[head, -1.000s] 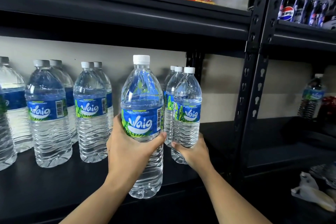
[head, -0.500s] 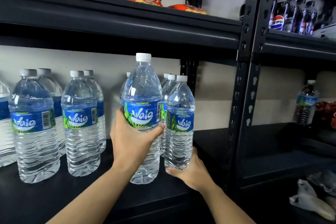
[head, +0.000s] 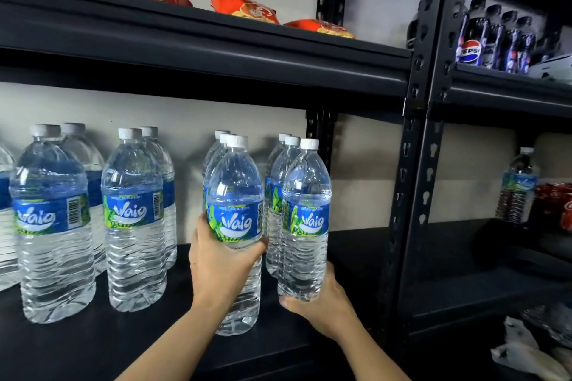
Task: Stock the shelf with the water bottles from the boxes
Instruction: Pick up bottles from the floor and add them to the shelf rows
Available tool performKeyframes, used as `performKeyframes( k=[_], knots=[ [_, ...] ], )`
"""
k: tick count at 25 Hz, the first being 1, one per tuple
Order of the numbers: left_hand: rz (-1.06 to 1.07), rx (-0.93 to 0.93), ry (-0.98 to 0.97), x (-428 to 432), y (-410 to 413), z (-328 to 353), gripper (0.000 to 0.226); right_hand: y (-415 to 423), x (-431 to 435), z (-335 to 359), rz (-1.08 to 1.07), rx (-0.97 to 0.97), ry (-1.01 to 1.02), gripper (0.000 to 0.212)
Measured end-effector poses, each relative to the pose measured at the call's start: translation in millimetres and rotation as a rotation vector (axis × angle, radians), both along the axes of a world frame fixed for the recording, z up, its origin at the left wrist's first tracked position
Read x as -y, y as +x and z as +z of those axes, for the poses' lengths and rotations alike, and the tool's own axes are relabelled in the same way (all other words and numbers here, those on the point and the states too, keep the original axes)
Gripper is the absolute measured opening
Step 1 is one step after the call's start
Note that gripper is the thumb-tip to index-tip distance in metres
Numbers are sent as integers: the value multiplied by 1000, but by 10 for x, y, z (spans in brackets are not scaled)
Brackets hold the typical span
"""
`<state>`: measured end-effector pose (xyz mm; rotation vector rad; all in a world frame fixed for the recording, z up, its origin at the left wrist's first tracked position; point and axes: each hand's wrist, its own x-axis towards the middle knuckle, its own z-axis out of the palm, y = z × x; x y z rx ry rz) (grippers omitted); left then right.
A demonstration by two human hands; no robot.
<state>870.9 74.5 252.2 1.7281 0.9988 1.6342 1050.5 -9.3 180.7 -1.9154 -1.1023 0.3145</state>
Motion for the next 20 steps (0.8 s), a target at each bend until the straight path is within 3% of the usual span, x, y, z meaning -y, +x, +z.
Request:
performKeyframes(
  k=[5, 9, 14, 20],
  knots=[
    [-44, -6, 20, 3, -22, -56, 103, -23, 20, 18, 13, -14, 5, 109],
    [-203, -107, -30, 29, -156, -418, 122, -15, 34, 36, 40, -48, 4, 113],
    [-252, -114, -191, -38, -196, -638, 87, -13, 61, 79, 38, -73, 9, 94],
    [-180, -120, -143, -53, -111, -659, 83, -35, 107, 112, 23, -87, 25, 86]
  ],
)
